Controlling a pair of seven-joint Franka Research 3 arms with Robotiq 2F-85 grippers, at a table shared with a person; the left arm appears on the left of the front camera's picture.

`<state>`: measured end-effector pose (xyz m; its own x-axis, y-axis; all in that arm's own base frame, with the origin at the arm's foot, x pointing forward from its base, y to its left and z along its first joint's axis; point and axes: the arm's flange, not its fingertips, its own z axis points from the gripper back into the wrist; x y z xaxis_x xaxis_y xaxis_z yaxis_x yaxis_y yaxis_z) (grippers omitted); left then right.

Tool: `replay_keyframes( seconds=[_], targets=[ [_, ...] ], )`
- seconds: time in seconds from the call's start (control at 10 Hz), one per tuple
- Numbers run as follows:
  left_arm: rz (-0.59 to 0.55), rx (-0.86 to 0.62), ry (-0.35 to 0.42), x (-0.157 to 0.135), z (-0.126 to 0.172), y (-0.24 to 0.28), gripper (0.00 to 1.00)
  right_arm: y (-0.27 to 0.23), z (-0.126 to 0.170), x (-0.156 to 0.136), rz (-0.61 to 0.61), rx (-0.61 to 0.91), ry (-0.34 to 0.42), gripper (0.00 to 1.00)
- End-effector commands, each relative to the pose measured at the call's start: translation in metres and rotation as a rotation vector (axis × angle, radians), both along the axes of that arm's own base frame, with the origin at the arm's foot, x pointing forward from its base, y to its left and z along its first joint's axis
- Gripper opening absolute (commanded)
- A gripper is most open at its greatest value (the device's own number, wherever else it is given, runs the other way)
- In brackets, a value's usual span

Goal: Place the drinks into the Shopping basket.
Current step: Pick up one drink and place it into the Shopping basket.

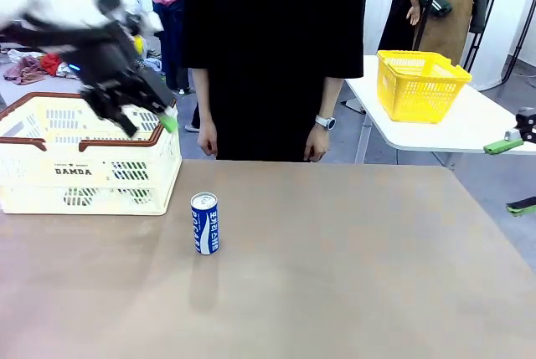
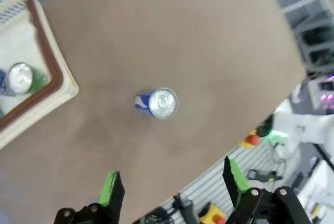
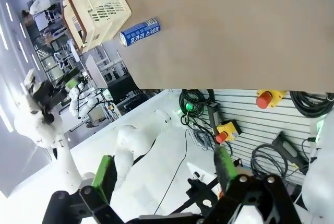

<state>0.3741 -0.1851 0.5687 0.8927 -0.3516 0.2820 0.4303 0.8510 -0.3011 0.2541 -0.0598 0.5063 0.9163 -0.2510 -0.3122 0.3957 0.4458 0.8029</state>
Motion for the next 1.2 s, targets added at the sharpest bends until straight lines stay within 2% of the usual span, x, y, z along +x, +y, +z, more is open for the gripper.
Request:
replay_keyframes(
  seconds=[0.0, 0.1, 0.2, 0.3, 0.6, 1.0, 1.1],
  targets=[
    [0.043, 0.136, 0.006, 0.021, -0.032, -0.019, 1.0, -0.001, 0.001, 0.001, 0.012, 0.019, -0.025, 1.0],
    [0.028, 0.172, 0.003, 0.017, -0.056, -0.044, 1.0, -0.001, 0.001, 0.001, 0.012, 0.019, -0.025, 1.0],
    [0.064, 0.212, -0.018, 0.01, -0.072, -0.058, 1.0, -0.001, 0.001, 0.001, 0.012, 0.019, -0.025, 1.0],
    [0.133, 0.238, -0.032, 0.005, -0.082, -0.064, 1.0, -0.001, 0.001, 0.001, 0.012, 0.019, -0.025, 1.0],
    [0.214, 0.279, -0.024, 0.007, -0.113, -0.083, 1.0, -0.001, 0.001, 0.001, 0.012, 0.019, -0.025, 1.0],
    [0.165, 0.237, -0.047, 0.022, -0.143, -0.099, 1.0, -0.001, 0.001, 0.001, 0.012, 0.019, -0.025, 1.0],
    [0.162, 0.24, -0.02, 0.025, -0.147, -0.101, 1.0, -0.001, 0.001, 0.001, 0.012, 0.019, -0.025, 1.0]
  ],
)
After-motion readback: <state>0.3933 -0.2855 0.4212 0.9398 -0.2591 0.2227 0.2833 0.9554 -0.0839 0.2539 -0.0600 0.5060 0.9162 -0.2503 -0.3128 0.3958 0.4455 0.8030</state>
